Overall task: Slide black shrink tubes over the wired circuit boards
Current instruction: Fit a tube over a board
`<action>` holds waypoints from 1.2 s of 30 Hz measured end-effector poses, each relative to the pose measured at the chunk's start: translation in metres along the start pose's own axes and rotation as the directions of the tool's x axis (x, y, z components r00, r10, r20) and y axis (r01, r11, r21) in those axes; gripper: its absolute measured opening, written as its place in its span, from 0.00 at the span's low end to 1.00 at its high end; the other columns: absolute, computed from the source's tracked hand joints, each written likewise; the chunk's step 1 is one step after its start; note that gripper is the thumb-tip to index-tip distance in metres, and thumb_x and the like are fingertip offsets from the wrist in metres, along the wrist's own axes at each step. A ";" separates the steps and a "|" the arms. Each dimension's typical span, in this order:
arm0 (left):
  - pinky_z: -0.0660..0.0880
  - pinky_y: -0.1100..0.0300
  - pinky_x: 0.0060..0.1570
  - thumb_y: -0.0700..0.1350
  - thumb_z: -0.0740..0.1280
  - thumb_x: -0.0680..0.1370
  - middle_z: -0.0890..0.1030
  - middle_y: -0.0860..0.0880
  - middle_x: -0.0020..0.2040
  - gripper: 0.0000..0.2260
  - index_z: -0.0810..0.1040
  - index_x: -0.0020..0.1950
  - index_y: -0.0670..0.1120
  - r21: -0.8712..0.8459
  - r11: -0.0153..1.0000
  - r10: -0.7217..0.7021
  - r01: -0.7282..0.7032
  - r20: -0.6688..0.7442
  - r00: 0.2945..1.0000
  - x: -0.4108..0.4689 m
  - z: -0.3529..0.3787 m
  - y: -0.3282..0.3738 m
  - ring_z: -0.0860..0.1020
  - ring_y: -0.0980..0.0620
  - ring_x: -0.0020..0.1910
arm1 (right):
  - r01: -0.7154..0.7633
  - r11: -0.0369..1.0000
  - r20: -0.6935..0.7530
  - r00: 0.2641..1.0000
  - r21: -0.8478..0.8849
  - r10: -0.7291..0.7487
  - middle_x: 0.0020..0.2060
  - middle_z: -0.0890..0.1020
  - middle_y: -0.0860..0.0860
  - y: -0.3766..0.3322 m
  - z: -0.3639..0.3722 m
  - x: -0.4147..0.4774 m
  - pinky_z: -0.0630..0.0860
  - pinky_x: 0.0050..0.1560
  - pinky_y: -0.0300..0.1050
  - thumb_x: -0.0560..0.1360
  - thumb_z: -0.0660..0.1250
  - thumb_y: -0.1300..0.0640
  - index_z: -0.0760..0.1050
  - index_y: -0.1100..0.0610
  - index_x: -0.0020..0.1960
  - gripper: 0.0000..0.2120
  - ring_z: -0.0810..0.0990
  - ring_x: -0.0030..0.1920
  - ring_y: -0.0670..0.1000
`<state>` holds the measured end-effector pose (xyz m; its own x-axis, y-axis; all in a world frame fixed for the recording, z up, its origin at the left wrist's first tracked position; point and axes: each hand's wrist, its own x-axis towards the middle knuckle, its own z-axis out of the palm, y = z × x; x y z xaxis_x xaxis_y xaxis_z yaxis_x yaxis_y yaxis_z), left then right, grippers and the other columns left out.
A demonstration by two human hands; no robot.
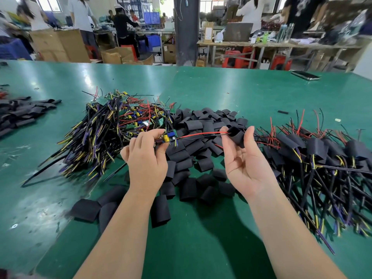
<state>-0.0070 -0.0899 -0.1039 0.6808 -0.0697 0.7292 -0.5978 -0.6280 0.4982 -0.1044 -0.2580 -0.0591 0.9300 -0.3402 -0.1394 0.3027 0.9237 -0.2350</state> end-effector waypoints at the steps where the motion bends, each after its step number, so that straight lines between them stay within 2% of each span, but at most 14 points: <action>1: 0.57 0.55 0.47 0.45 0.64 0.77 0.80 0.49 0.48 0.10 0.78 0.57 0.45 0.006 1.000 0.000 0.000 0.010 1.000 0.000 0.000 0.000 0.75 0.44 0.46 | 0.009 1.000 0.012 1.000 -0.018 -0.009 0.46 0.84 0.61 -0.001 0.000 -0.001 0.82 0.40 0.43 0.66 0.71 0.55 0.78 0.68 0.51 0.19 0.85 0.47 0.54; 4: 0.58 0.54 0.47 0.46 0.63 0.77 0.80 0.50 0.49 0.11 0.78 0.57 0.46 0.017 1.000 0.002 -0.002 0.032 0.999 0.000 0.001 0.000 0.75 0.44 0.47 | 0.029 0.993 0.015 1.000 -0.117 -0.028 0.45 0.85 0.59 -0.003 -0.001 -0.004 0.82 0.40 0.40 0.66 0.71 0.54 0.83 0.67 0.42 0.16 0.85 0.47 0.51; 9: 0.58 0.54 0.47 0.47 0.64 0.77 0.80 0.51 0.48 0.10 0.79 0.56 0.47 0.016 1.000 0.001 -0.002 0.050 0.999 -0.001 0.002 0.001 0.76 0.45 0.46 | 0.127 0.950 0.061 0.992 -0.286 -0.114 0.52 0.83 0.56 -0.001 -0.005 -0.004 0.80 0.42 0.38 0.65 0.72 0.54 0.74 0.63 0.56 0.23 0.82 0.53 0.52; 12: 0.57 0.56 0.46 0.46 0.66 0.76 0.80 0.54 0.47 0.10 0.79 0.56 0.50 -0.034 0.999 0.026 -0.023 0.099 0.995 -0.004 0.001 0.005 0.76 0.48 0.43 | 0.194 0.886 0.118 0.980 -0.422 -0.158 0.54 0.84 0.51 0.003 -0.007 -0.003 0.80 0.46 0.39 0.66 0.69 0.56 0.71 0.54 0.58 0.21 0.80 0.47 0.50; 14: 0.62 0.54 0.50 0.46 0.68 0.75 0.81 0.55 0.46 0.10 0.80 0.56 0.52 -0.120 0.993 0.032 -0.014 0.156 0.987 -0.005 0.002 0.008 0.77 0.50 0.43 | 0.194 0.873 0.160 0.978 -0.447 -0.135 0.53 0.84 0.50 0.005 -0.008 -0.002 0.79 0.46 0.39 0.67 0.68 0.58 0.70 0.53 0.55 0.17 0.80 0.44 0.48; 16: 0.71 0.48 0.53 0.47 0.69 0.73 0.82 0.57 0.45 0.11 0.81 0.54 0.53 -0.232 0.972 0.025 0.025 0.212 0.977 -0.005 0.002 0.012 0.78 0.55 0.40 | 0.211 0.850 0.213 0.970 -0.482 -0.120 0.52 0.85 0.51 0.009 -0.009 -0.001 0.78 0.45 0.37 0.66 0.67 0.62 0.71 0.54 0.51 0.14 0.83 0.46 0.48; 18: 0.76 0.55 0.48 0.47 0.70 0.71 0.82 0.59 0.44 0.10 0.81 0.52 0.54 -0.349 0.936 0.035 0.053 0.242 0.970 -0.006 0.003 0.017 0.78 0.61 0.37 | 0.278 0.779 0.259 0.954 -0.562 -0.153 0.51 0.84 0.53 0.014 -0.012 0.001 0.78 0.48 0.39 0.64 0.69 0.64 0.72 0.56 0.50 0.15 0.83 0.49 0.51; 20: 0.74 0.70 0.43 0.45 0.70 0.71 0.81 0.62 0.44 0.10 0.81 0.51 0.53 -0.437 0.897 0.045 0.070 0.249 0.967 -0.008 0.004 0.022 0.79 0.64 0.40 | 0.353 0.658 0.293 0.934 -0.666 -0.204 0.53 0.83 0.58 0.017 -0.016 0.003 0.77 0.54 0.45 0.65 0.71 0.67 0.74 0.57 0.51 0.16 0.82 0.51 0.55; 22: 0.71 0.76 0.43 0.44 0.69 0.72 0.80 0.64 0.43 0.09 0.82 0.52 0.50 -0.461 0.885 0.053 0.068 0.245 0.968 -0.010 0.005 0.026 0.79 0.67 0.42 | 0.390 0.572 0.312 0.921 -0.721 -0.234 0.53 0.83 0.59 0.017 -0.018 0.004 0.76 0.57 0.48 0.67 0.72 0.70 0.75 0.57 0.51 0.16 0.81 0.52 0.56; 25: 0.70 0.77 0.43 0.43 0.69 0.72 0.79 0.65 0.43 0.08 0.82 0.51 0.49 -0.473 0.879 0.059 0.065 0.244 0.968 -0.011 0.004 0.028 0.78 0.70 0.43 | 0.427 0.493 0.338 0.904 -0.758 -0.263 0.49 0.85 0.54 0.011 -0.019 0.006 0.78 0.51 0.41 0.68 0.73 0.70 0.76 0.56 0.49 0.15 0.84 0.51 0.51; 27: 0.70 0.77 0.44 0.40 0.70 0.73 0.80 0.64 0.43 0.09 0.81 0.50 0.51 -0.491 0.867 0.049 0.087 0.258 0.965 -0.010 0.003 0.029 0.78 0.69 0.44 | 0.440 0.455 0.356 0.897 -0.774 -0.261 0.48 0.86 0.53 0.010 -0.019 0.006 0.78 0.47 0.37 0.68 0.74 0.67 0.77 0.55 0.48 0.12 0.84 0.48 0.49; 31: 0.73 0.73 0.46 0.36 0.71 0.73 0.82 0.60 0.45 0.11 0.82 0.51 0.49 -0.502 0.853 0.039 0.139 0.328 0.944 -0.010 0.003 0.029 0.80 0.64 0.45 | 0.378 0.509 0.302 0.925 -0.773 -0.229 0.44 0.86 0.55 0.011 -0.019 0.005 0.79 0.43 0.42 0.63 0.77 0.56 0.80 0.52 0.41 0.09 0.83 0.44 0.51; 33: 0.75 0.69 0.48 0.36 0.72 0.72 0.83 0.57 0.45 0.10 0.82 0.51 0.47 -0.497 0.856 0.050 0.143 0.354 0.934 -0.011 0.004 0.030 0.80 0.62 0.45 | 0.350 0.493 0.290 0.937 -0.796 -0.197 0.43 0.86 0.55 0.014 -0.021 0.006 0.79 0.43 0.44 0.67 0.75 0.60 0.81 0.52 0.40 0.05 0.82 0.41 0.53; 36: 0.76 0.65 0.48 0.36 0.73 0.72 0.84 0.54 0.46 0.11 0.83 0.52 0.45 -0.517 0.839 0.042 0.168 0.369 0.928 -0.011 0.002 0.031 0.81 0.61 0.45 | 0.359 0.470 0.308 0.933 -0.807 -0.185 0.43 0.86 0.54 0.017 -0.022 0.006 0.79 0.40 0.40 0.69 0.74 0.65 0.78 0.56 0.44 0.08 0.83 0.40 0.50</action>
<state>-0.0322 -0.1106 -0.0974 0.7631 -0.3775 0.5245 -0.6063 -0.1376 0.7832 -0.0985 -0.2476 -0.0848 0.8763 -0.4338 0.2095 0.3076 0.1694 -0.9363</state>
